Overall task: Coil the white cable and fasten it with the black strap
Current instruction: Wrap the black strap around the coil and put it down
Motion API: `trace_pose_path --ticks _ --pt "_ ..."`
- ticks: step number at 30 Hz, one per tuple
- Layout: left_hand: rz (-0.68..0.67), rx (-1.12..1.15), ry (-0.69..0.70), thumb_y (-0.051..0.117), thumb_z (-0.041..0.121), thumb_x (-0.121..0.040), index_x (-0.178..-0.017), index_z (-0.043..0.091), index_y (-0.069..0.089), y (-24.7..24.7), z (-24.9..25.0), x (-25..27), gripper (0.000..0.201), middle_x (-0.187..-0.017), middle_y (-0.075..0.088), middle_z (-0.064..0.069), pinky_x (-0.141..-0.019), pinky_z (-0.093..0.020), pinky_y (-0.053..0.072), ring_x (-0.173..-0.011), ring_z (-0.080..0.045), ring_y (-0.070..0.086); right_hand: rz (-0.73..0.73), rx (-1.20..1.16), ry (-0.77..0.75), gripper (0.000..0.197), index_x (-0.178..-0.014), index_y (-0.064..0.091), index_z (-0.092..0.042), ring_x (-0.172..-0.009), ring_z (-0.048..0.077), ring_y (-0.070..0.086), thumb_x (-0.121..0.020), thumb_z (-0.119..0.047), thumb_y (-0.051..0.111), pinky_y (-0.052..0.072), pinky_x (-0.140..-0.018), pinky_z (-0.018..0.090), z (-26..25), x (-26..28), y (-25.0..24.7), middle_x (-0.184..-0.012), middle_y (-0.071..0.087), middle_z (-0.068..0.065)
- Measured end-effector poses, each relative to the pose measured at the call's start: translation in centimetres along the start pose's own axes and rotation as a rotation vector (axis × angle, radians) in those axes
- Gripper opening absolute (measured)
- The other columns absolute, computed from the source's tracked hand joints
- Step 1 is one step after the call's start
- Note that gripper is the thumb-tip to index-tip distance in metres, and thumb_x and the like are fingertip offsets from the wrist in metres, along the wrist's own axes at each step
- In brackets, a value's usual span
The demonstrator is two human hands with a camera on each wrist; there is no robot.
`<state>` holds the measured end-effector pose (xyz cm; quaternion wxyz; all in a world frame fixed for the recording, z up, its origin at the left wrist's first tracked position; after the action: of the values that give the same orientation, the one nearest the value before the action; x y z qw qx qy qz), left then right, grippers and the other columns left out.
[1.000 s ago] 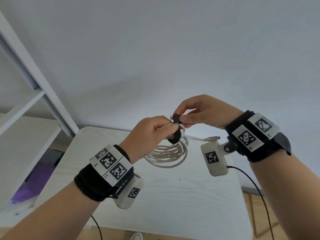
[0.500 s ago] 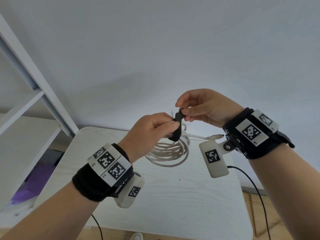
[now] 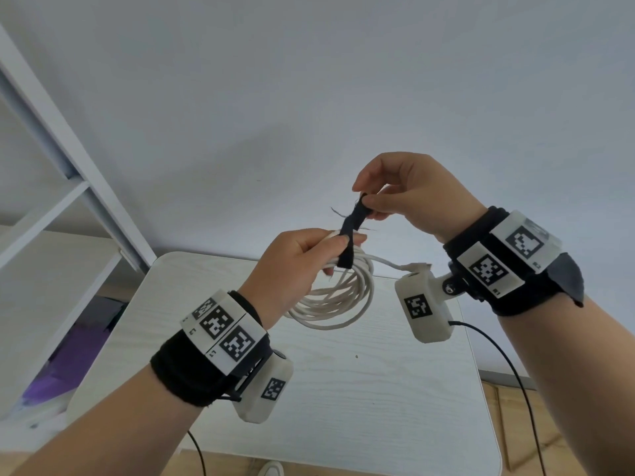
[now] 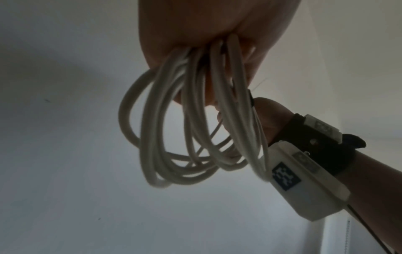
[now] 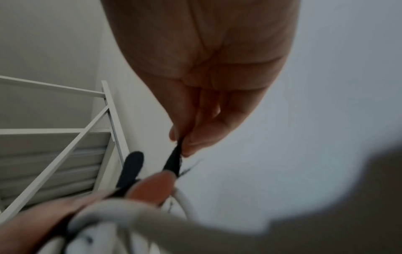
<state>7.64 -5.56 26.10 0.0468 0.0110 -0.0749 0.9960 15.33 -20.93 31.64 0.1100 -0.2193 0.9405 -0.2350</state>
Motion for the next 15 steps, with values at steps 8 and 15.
trace_pose_path --ticks 8,15 --pt "-0.016 0.105 -0.005 0.051 0.018 -0.094 -0.101 0.021 0.056 0.38 0.07 0.23 0.010 -0.045 0.040 0.010 -0.043 -0.022 0.024 -0.043 -0.007 0.034 0.006 0.042 0.004 0.024 -0.077 0.062 -0.018 -0.058 0.012 0.063 -0.081 0.005 0.058 0.051 -0.059 0.016 -0.14 -0.05 -0.02 -0.083 0.066 0.014" --pt "-0.028 0.112 0.114 0.050 0.014 -0.094 -0.104 0.029 0.063 0.26 -0.12 0.62 0.022 -0.050 0.043 0.007 -0.043 -0.019 0.029 -0.045 -0.008 0.037 0.003 0.048 0.018 0.023 -0.076 0.061 -0.017 -0.053 0.005 0.061 -0.081 0.005 0.058 0.051 -0.057 0.014 -0.15 0.07 -0.10 -0.074 0.065 0.006"
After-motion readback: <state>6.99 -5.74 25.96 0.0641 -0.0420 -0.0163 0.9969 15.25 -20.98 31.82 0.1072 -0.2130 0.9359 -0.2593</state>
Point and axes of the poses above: each hand's wrist, its own x-axis away from the middle knuckle, its own y-axis out of the palm, z = x × y, the point moved 2 cm from there along -x, towards the middle knuckle
